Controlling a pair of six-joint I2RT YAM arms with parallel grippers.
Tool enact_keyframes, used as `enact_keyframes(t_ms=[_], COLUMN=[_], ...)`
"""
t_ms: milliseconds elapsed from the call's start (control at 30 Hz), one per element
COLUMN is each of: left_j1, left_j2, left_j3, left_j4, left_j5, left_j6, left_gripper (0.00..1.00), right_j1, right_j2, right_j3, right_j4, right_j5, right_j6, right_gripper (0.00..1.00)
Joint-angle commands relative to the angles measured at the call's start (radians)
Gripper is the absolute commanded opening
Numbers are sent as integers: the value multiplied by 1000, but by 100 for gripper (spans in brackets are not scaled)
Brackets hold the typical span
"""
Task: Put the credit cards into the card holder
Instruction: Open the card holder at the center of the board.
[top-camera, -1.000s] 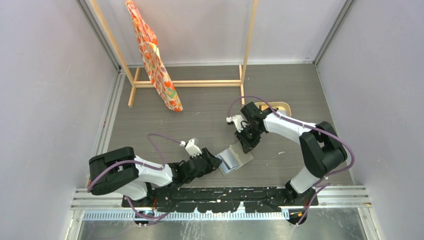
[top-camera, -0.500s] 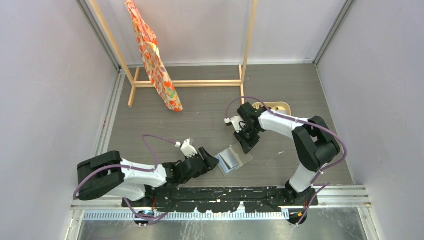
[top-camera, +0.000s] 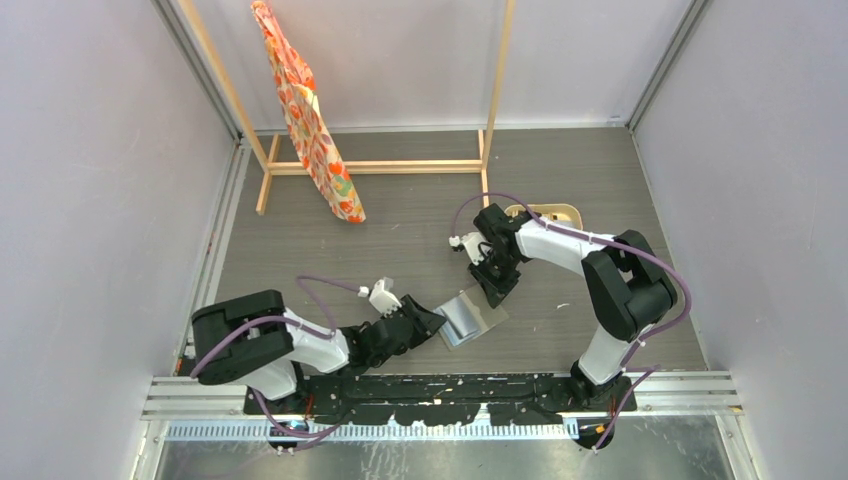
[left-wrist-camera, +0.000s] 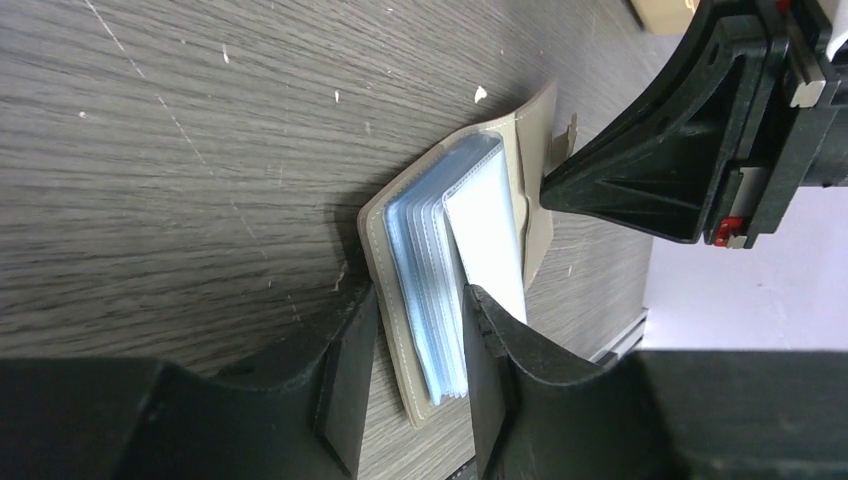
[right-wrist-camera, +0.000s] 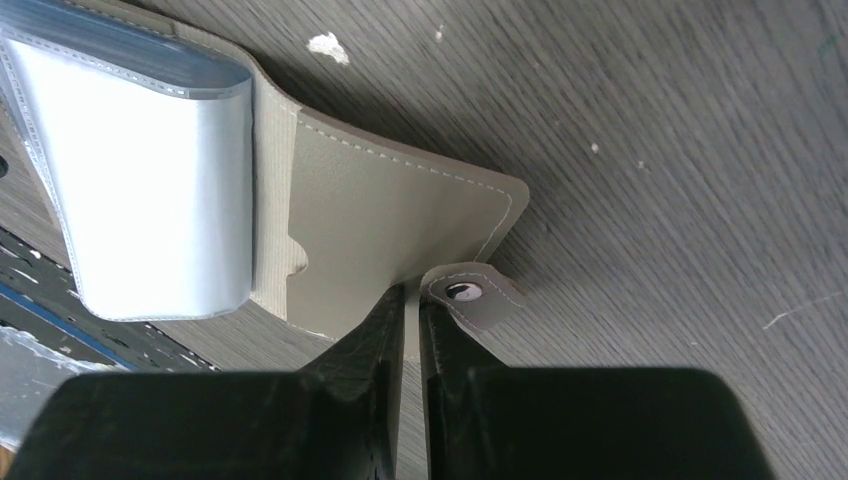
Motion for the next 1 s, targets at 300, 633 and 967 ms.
enact_keyframes(t_ms=[300, 633, 967], left_j1=[2, 1, 1], left_j2=[142, 112, -254], left_j3=[-41, -39, 120], left_j4=[364, 328, -367], left_j5=[40, 31, -4], left_j6=[66, 82, 152], left_gripper=[30, 0, 0], right_j1=[14, 15, -46], right_j2=[21, 7, -136], right_j3=[9, 15, 33], right_j4=[1, -8, -55], right_j5=[-12, -29, -204], right_j6=[-7, -9, -36], right_gripper=[16, 17, 35])
